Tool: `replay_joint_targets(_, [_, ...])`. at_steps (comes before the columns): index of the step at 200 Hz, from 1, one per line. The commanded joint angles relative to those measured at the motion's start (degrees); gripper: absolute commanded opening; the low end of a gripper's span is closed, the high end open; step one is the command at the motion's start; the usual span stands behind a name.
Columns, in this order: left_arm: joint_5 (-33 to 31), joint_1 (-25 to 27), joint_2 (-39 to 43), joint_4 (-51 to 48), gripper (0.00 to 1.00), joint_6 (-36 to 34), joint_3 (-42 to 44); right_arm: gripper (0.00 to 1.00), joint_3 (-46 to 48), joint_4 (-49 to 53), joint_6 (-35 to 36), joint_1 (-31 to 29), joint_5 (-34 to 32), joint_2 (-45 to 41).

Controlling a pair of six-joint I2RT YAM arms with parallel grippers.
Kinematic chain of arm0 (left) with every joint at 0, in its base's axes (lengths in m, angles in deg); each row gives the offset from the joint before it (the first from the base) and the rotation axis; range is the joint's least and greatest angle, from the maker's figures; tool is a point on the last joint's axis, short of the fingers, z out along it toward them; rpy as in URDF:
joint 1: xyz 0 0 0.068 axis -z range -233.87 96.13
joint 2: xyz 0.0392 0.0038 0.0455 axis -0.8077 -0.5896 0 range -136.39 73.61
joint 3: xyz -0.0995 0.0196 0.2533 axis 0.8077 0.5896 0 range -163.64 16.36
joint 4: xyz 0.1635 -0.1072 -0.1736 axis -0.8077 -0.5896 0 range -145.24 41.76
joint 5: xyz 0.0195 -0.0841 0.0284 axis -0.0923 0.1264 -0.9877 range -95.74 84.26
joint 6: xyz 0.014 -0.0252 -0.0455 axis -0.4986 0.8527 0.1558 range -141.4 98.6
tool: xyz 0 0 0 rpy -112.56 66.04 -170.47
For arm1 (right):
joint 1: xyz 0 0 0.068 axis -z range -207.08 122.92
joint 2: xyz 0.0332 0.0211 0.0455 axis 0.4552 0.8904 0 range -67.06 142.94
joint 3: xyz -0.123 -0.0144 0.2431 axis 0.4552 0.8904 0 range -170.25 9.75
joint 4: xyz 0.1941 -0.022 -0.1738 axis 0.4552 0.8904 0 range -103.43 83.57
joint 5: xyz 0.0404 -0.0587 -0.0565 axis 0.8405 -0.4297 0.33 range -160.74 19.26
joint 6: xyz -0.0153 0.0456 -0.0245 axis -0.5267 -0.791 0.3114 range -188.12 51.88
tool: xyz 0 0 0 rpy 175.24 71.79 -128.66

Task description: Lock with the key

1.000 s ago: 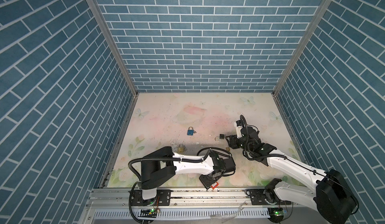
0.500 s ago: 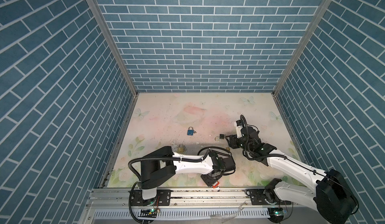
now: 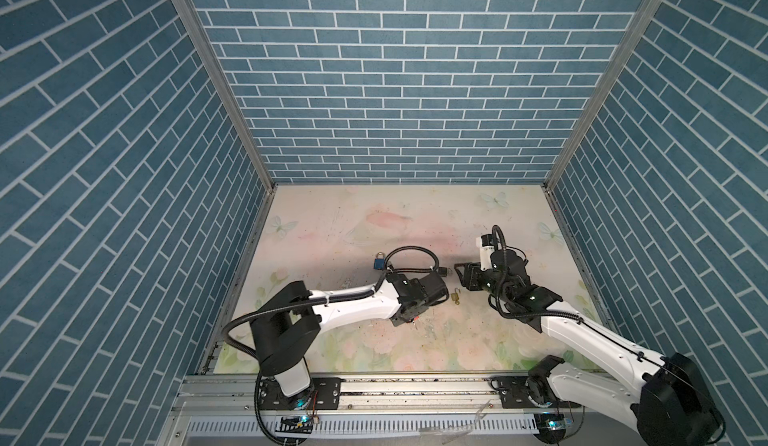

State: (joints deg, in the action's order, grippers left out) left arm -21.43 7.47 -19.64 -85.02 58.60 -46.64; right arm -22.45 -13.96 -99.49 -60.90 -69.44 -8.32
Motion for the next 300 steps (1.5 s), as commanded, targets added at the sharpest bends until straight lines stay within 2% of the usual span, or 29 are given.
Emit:
replay_joint_targets(1, [-6.4,-1.8,6.4,12.0,0.16,-29.7,3.0,0.57,-2.2,-0.6,-3.2,1.6,1.5,-3.7])
replay_joint_targets(15, [-3.4,-2.7,9.7,19.5,0.16,-44.6,4.6,0.57,-3.3,0.6,-3.8,3.0,3.7,-5.4])
replay_joint_targets(30, [-2.2,-2.8,11.6,23.0,0.08,-58.2,4.5,0.57,-5.1,3.2,-4.2,5.1,8.0,-6.4])
replay_joint_targets(53, [0.0,-2.7,12.9,24.5,0.04,-77.9,4.1,0.57,-8.0,8.0,-4.7,9.5,19.5,-6.8])
replay_joint_targets(75, [2.4,-2.2,14.0,26.6,0.05,-90.4,5.7,0.56,-10.9,13.7,-4.7,11.9,28.9,-6.8])
replay_joint_targets(103, [7.6,-0.5,16.6,33.6,0.05,-100.4,11.5,0.56,-14.0,21.2,-4.0,12.0,35.9,-6.3])
replay_joint_targets(137, [13.4,1.2,21.2,45.6,0.05,-107.9,20.7,0.54,-15.9,28.5,-3.1,12.1,42.0,-4.2])
replay_joint_targets(150, [13.8,1.2,22.3,49.0,0.04,-109.1,23.1,0.54,-16.3,30.7,-2.9,12.0,43.7,-3.4])
replay_joint_targets(178, [10.4,1.2,22.2,50.3,0.04,-109.8,24.3,0.55,-16.0,32.4,-4.3,12.1,48.9,-2.2])
replay_joint_targets(222, [6.5,0.5,19.5,49.6,0.02,-107.9,22.7,0.57,-14.1,31.8,-7.3,11.1,52.4,-2.3])
replay_joint_targets(265, [2.1,-0.2,17.6,51.4,0.00,-107.2,21.8,0.59,-11.7,27.0,-12.2,8.4,53.1,-2.6])
replay_joint_targets(300, [2.7,-0.4,17.9,52.7,0.00,-106.9,21.7,0.59,-8.7,21.9,-15.8,6.4,52.5,-2.0])
